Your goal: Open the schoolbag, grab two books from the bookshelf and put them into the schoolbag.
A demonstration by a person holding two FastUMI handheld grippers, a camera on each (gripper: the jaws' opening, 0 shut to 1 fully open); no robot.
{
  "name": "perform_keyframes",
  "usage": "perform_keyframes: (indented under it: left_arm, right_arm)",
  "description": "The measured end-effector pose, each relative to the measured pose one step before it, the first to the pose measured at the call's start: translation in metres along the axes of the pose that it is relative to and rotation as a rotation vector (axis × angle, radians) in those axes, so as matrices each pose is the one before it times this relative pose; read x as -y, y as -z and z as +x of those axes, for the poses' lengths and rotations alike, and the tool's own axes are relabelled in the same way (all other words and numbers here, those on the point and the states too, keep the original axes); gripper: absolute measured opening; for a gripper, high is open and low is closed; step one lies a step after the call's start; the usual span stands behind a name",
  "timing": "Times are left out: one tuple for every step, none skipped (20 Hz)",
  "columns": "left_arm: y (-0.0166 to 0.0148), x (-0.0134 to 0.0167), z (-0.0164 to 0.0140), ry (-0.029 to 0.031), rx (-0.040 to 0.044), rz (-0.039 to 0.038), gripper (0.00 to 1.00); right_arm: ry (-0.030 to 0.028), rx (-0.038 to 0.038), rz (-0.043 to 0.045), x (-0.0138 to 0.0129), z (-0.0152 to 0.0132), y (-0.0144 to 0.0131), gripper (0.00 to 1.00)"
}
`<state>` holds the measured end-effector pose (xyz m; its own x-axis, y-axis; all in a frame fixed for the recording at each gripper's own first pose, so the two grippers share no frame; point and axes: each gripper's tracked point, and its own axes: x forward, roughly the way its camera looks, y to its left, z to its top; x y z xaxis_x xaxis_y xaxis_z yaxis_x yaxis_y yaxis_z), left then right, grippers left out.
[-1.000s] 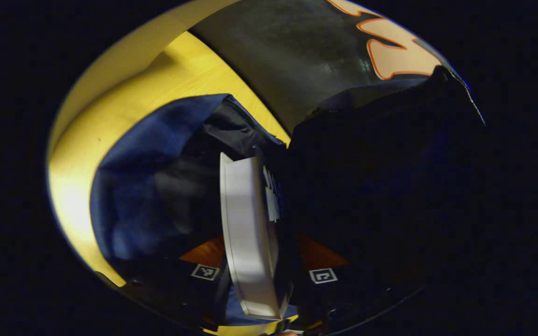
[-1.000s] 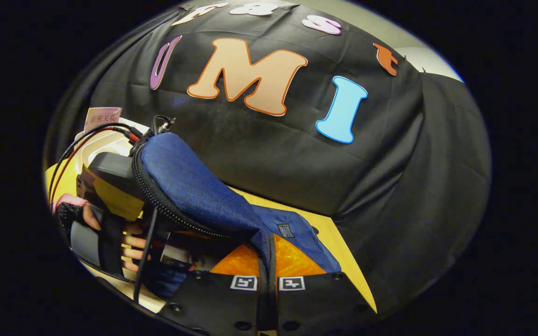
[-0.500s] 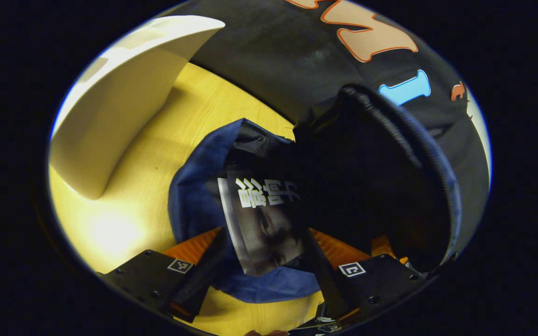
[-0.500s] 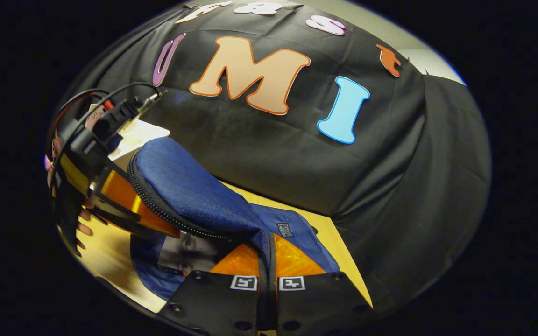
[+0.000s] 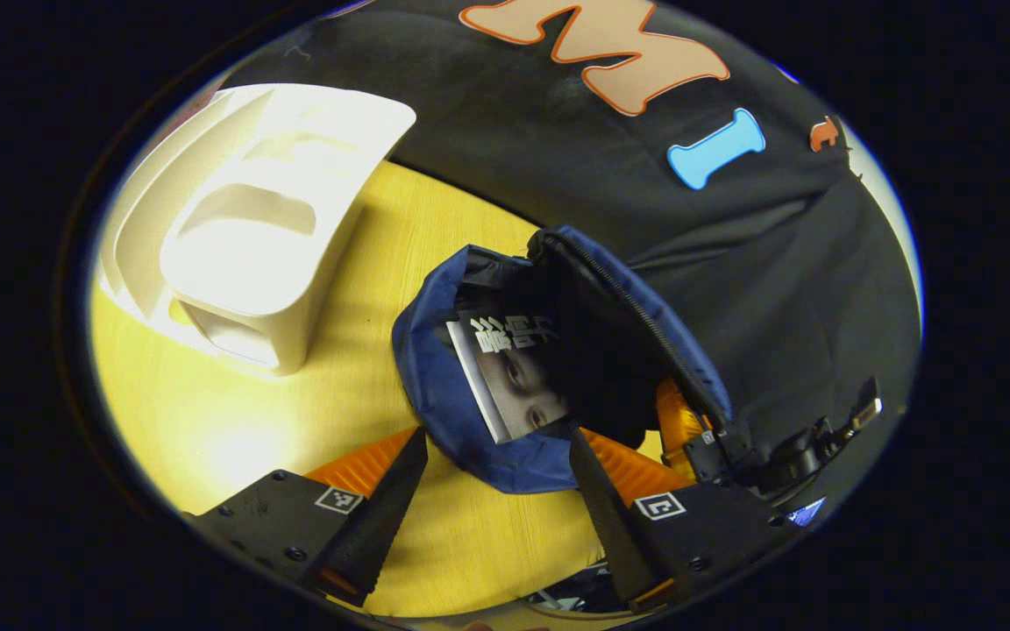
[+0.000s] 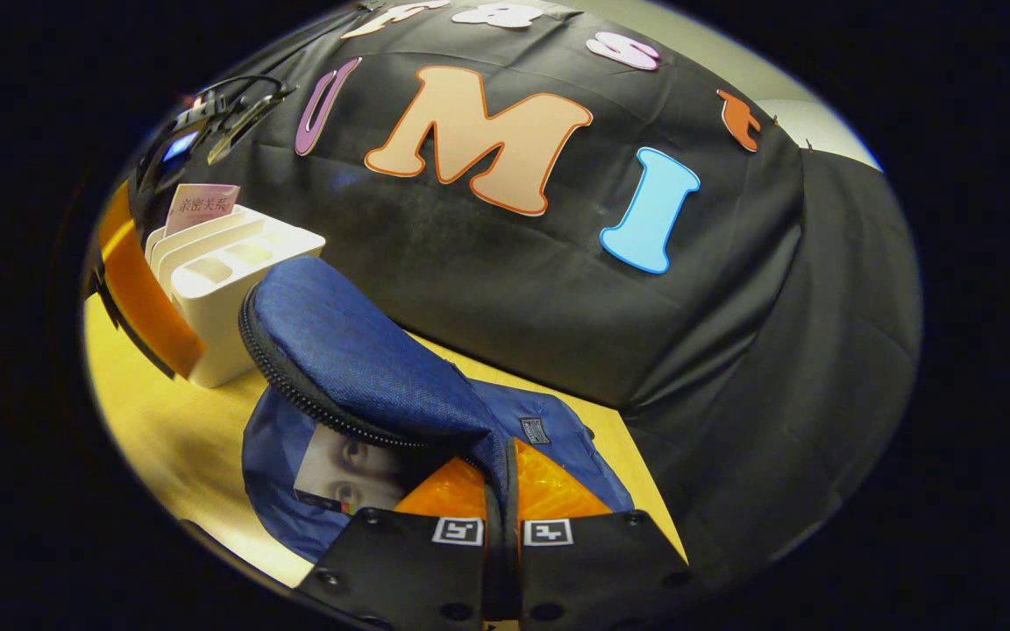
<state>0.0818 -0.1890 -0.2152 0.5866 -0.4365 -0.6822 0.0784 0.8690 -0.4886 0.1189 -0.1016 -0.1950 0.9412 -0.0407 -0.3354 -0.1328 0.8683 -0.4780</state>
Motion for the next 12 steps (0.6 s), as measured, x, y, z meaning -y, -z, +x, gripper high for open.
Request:
perform_keyframes:
  left_arm:
    - [-0.00428,-0.00054,-0.01096,-0.00123,-0.00003,-0.00018,0.96]
    - [-0.00260,-0.00371,-0.01396,-0.00221,-0.00867,-0.00005,0.96]
    - [-0.00202,-0.00343,-0.01317,-0.01065,-0.00963,0.00042,0.96]
    - [-0.00269,-0.00361,-0.01229,-0.00733,-0.00846,0.00210,0.96]
    - [-0.00210,-0.00516,-0.01171,-0.00956,-0.00858,-0.00132,0.96]
    - [-0.00100,-0.00634,-0.01198,-0.01415,-0.01747,-0.00285,0.96]
    - [-0.00336,-0.00809,-0.01077,-0.01888,-0.01087,-0.00479,0.96]
    - [-0.00657,-0.00845,-0.01112,-0.01431,-0.00342,-0.00552,0.96]
    - [-0.00878,-0.00929,-0.01065,-0.01507,0.00569,-0.00756,0.96]
    - [-0.01161,-0.01003,-0.01092,-0.01605,0.00817,-0.01182,0.96]
    - [-0.01204,-0.01151,-0.01060,-0.02119,0.00921,-0.01513,0.96]
    - [-0.01443,-0.01196,-0.01052,-0.02179,0.01250,-0.01851,0.96]
  right_arm:
    - [0.00064,-0.00162,-0.00052,0.00001,-0.00068,0.00061,0.02]
    - [0.00136,-0.00141,-0.00334,-0.00011,-0.00021,-0.00009,0.02]
    - [0.00332,-0.00291,-0.00380,-0.00071,-0.00039,0.00127,0.03]
    - [0.00174,-0.00112,-0.00320,-0.00035,-0.00060,0.00015,0.03]
    - [0.00184,-0.00049,-0.00437,-0.00012,-0.00065,0.00070,0.03]
    - [0.00051,-0.00197,-0.00261,-0.00076,-0.00062,-0.00014,0.03]
    - [0.00171,-0.00110,-0.00025,0.00031,-0.00054,0.00066,0.03]
    - [0.00239,-0.00074,0.00028,-0.00012,-0.00062,-0.00009,0.03]
    - [0.00240,-0.00174,-0.00096,0.00000,0.00086,0.00065,0.03]
    - [0.00119,-0.00125,-0.00272,-0.00083,0.00062,-0.00089,0.03]
    - [0.00010,-0.00110,-0.00569,-0.00132,0.00021,0.00041,0.03]
    - [-0.00100,-0.00115,-0.00807,-0.00143,-0.00032,0.00036,0.03]
